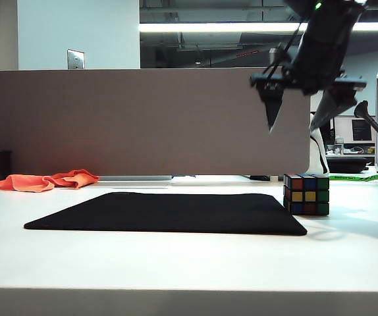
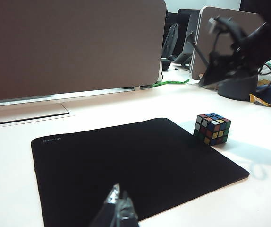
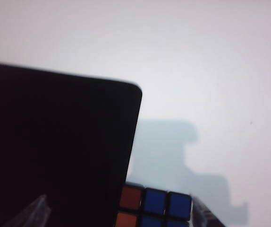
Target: Pick up the cube on the right side of the mouse pad, then place it in the center of the mouse pad.
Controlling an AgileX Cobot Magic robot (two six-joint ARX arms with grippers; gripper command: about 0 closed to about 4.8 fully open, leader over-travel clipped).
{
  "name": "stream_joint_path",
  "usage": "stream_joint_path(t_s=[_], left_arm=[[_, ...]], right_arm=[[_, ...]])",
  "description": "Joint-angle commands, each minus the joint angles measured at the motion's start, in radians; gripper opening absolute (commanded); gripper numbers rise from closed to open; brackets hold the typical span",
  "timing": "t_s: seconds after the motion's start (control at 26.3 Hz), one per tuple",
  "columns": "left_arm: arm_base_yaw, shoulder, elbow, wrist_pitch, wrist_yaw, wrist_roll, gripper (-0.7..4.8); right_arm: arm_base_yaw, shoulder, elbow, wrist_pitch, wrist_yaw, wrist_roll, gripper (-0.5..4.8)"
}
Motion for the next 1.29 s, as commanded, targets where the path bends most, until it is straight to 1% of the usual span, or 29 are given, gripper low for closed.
stream_joint_path(t_s=[0.04,0.15,0.27,0.38,0.49,1.02,1.29], left_arm=[[0.0,0.001,0.004,0.015,0.005,-0.003,-0.06],[0.0,0.001,0.004,0.015,0.005,-0.017,-0.06],[0.0,0.001,0.004,0.015,0.005,-0.025,-0.06],[0.0,0.001,0.004,0.015,0.005,-0.025,-0.06],[0.0,0.001,0.004,0.015,0.005,-0.025,-0.06],[0.001,0.001,0.004,0.016,0.004,-0.017,-0.06],[0.001,0.001,0.004,0.016,0.004,-0.017,-0.06]], right_arm=[[0.005,0.05,0.049,-0.064,0.026,0.016,4.33],[0.007,0.078,0.06,-0.076,0.048,0.027,4.35],[0.007,0.096,0.06,-0.074,0.056,0.027,4.64],[0.007,0.099,0.06,-0.068,0.087,0.028,4.74],[0.005,0.106,0.06,-0.051,0.092,0.028,4.74],[-0.033,0.188,0.06,-0.008,0.066,0.104,4.75],[-0.035,0.227,0.058,0.004,0.042,0.109,4.75]])
